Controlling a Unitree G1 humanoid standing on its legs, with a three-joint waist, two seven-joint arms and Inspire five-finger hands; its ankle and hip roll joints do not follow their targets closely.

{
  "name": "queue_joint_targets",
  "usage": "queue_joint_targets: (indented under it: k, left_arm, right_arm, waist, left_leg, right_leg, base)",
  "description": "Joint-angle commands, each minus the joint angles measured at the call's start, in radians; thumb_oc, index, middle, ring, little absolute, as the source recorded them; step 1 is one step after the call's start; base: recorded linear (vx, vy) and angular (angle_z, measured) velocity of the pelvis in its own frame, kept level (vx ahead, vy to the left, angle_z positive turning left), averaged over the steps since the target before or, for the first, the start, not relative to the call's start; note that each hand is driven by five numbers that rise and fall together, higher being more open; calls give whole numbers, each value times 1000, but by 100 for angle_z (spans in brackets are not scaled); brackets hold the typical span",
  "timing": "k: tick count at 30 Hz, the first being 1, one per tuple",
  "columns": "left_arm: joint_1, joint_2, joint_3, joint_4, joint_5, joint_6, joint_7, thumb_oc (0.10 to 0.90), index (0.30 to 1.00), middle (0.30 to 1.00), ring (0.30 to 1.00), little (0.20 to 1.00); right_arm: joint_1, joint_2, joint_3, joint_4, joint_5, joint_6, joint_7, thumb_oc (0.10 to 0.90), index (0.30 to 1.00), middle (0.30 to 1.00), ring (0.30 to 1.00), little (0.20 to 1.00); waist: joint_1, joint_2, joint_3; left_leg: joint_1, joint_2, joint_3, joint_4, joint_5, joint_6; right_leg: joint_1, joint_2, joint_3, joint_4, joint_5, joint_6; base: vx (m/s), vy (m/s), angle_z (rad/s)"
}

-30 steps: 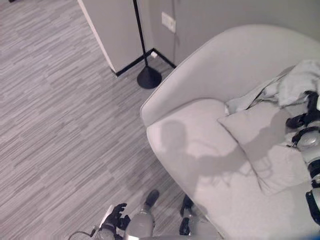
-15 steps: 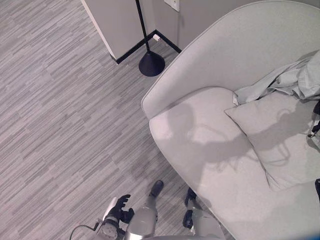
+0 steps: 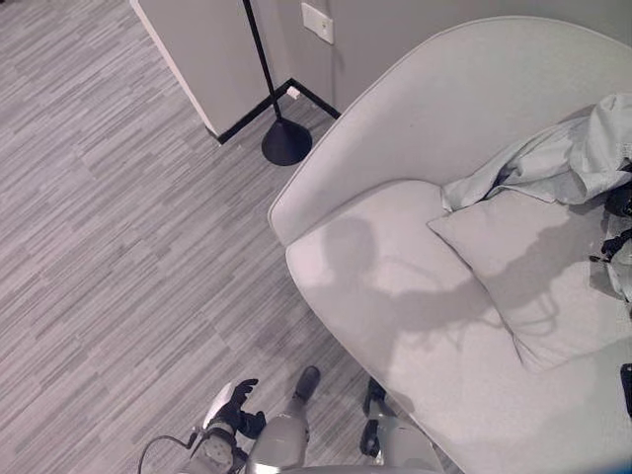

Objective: Hang the clothes on the sofa on the clothes rack.

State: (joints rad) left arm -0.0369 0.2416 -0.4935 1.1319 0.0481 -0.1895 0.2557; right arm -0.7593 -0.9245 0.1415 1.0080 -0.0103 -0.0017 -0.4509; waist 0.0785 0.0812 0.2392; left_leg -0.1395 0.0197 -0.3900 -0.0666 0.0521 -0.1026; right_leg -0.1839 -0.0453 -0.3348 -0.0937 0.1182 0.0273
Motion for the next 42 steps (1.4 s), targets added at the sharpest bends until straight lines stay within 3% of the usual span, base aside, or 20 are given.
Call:
queue_joint_targets:
  k: [1, 3, 8, 12, 13, 15, 20, 26, 32, 36, 39, 40, 42]
  left_arm:
    - [5, -13, -9, 37, -1, -20, -6, 800, 900, 900, 900, 900]
    - [9, -1, 4, 17, -2, -19, -9, 800, 900, 900, 900, 900]
    - [16, 11, 25, 5, 13, -14, -13, 800, 900, 900, 900, 900]
    - [22, 18, 32, -8, 28, -12, -5, 800, 900, 900, 900, 900]
    - [27, 22, 31, -22, 38, -15, -3, 800, 900, 900, 900, 900]
    - [33, 27, 29, -28, 50, -18, 5, 800, 900, 900, 900, 900]
    - [46, 46, 9, -70, 63, -21, 10, 800, 900, 900, 900, 900]
    - [44, 82, 10, -194, 6, -35, 23, 800, 900, 900, 900, 900]
    - [32, 134, 47, -421, -107, -57, 27, 800, 900, 900, 900, 900]
    - [31, 193, 85, -643, -206, -86, 10, 800, 900, 900, 900, 900]
    - [26, 213, 108, -723, -219, -92, 14, 800, 900, 900, 900, 900]
    - [6, 238, 135, -814, -220, -120, 31, 800, 900, 900, 900, 900]
    - [-17, 249, 147, -853, -217, -146, 49, 800, 900, 900, 900, 900]
  right_arm:
    - [49, 37, -56, -184, 241, -164, -47, 400, 300, 300, 300, 300]
    - [81, 80, -90, -280, 340, -220, -12, 400, 300, 300, 300, 300]
    - [115, 110, -136, -500, 340, -269, -20, 400, 300, 300, 300, 300]
    - [64, 87, -192, -619, 265, -298, -105, 400, 300, 300, 300, 300]
    - [30, 50, -210, -672, 166, -285, -160, 400, 300, 300, 300, 300]
    - [3, 16, -228, -700, 87, -267, -219, 400, 300, 300, 300, 300]
    - [-79, -15, -248, -735, 84, -281, -277, 400, 300, 300, 300, 300]
    - [-225, -50, -184, -724, 63, -260, -326, 400, 300, 300, 300, 300]
    - [-438, -100, -68, -672, 101, -245, -348, 400, 300, 300, 300, 300]
    - [-664, -149, 85, -554, 152, -222, -342, 400, 300, 300, 300, 300]
    - [-765, -146, 169, -504, 174, -220, -338, 400, 300, 300, 300, 300]
    - [-872, -140, 263, -439, 189, -211, -328, 400, 300, 300, 300, 300]
    - [-937, -130, 325, -387, 206, -210, -322, 400, 300, 300, 300, 300]
  waist:
    - [15, -90, -75]
    - [20, -96, -89]
    - [26, -107, -115]
    - [38, -117, -146]
    - [46, -121, -157]
    - [54, -126, -170]
    - [65, -134, -192]
    - [75, -147, -217]
    - [80, -165, -241]
    - [82, -187, -265]
    - [79, -186, -270]
    - [73, -192, -279]
    - [68, -199, -288]
  left_leg:
    - [46, -2, 104, -21, -26, 16]
    - [61, -1, 106, -21, -31, 18]
    - [84, 2, 109, -21, -40, 20]
    - [105, 5, 108, -21, -49, 23]
    - [115, 7, 108, -21, -55, 24]
    - [124, 7, 108, -21, -58, 26]
    - [138, 3, 106, -21, -62, 29]
    - [154, 4, 111, -21, -67, 32]
    - [167, 3, 113, -21, -71, 36]
    - [175, 4, 115, -21, -74, 35]
    - [178, 5, 117, -21, -76, 35]
    - [184, 6, 118, -21, -79, 35]
    - [189, 6, 118, -21, -82, 33]
  right_leg:
    - [112, -29, 59, 6, -73, 75]
    - [126, -29, 61, 6, -76, 74]
    - [149, -26, 65, 6, -82, 73]
    - [170, -24, 68, 6, -87, 71]
    - [180, -23, 68, 6, -90, 70]
    - [189, -21, 69, 6, -91, 71]
    - [203, -22, 72, 6, -92, 71]
    - [219, -22, 80, 6, -92, 71]
    - [231, -19, 87, 6, -90, 70]
    - [236, -17, 94, 6, -85, 72]
    - [237, -16, 98, 6, -84, 73]
    - [241, -15, 104, 6, -82, 72]
    - [246, -15, 105, 6, -82, 72]
  base:
    - [30, 12, -6]
    - [26, 5, -11]
    - [13, 5, -7]
    - [17, 2, -2]
    - [6, 2, 4]
    - [9, 1, 2]
    - [0, 0, 0]
    - [-6, 4, 0]
    - [-5, 3, 0]
    - [-10, 3, -4]
    - [-19, 7, -5]
    - [-17, 11, -4]
    - [-11, 4, -6]
